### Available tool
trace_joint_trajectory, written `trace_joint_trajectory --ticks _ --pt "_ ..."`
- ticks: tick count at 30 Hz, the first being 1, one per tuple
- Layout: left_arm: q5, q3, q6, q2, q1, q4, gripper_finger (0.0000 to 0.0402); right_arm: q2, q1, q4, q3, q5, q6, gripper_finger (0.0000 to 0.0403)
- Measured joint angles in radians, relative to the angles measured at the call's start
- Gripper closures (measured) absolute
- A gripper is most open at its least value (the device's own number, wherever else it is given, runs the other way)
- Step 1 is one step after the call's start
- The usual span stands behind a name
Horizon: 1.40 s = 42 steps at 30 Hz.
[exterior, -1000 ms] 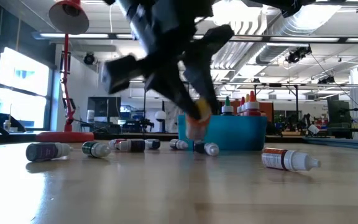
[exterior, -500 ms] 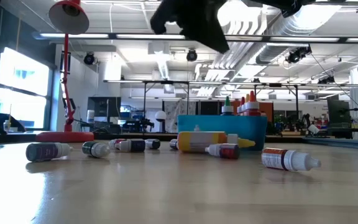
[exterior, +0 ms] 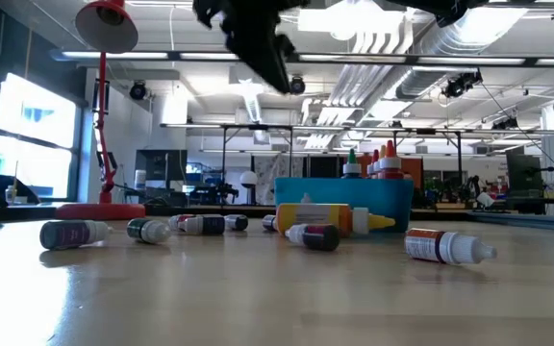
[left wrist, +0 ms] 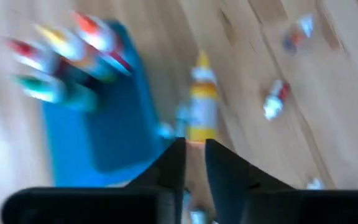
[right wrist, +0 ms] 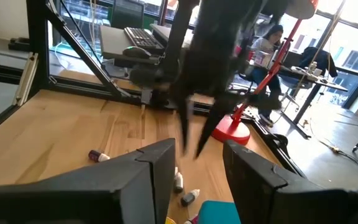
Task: Pick & Place food coloring
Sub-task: Put the big yellow food coloring bottle into the blue bin
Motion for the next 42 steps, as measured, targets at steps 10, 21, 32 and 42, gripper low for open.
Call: trace_joint_trajectory --ticks 10,21,32,42 --pt "-0.045 -0.041 0.068 0.163 -0.054 0.166 0.0207 0.0 0.0 0.001 0.0 0.0 0.0 0.0274" --pt "-0.122 -0.042 -0.002 0.287 -0.082 0.219 0.0182 0.0 0.0 0.002 0.0 0.0 0.0 0.0274" --pt "-0.061 -0.042 -0.031 0.299 -0.082 0.318 0.0182 0.0 0.0 0.002 0.0 0.0 0.0 0.0274" --pt "-0.046 -0.04 -0.054 0.339 -0.082 0.382 0.0182 0.0 0.0 0.001 0.0 0.0 0.0 0.0274"
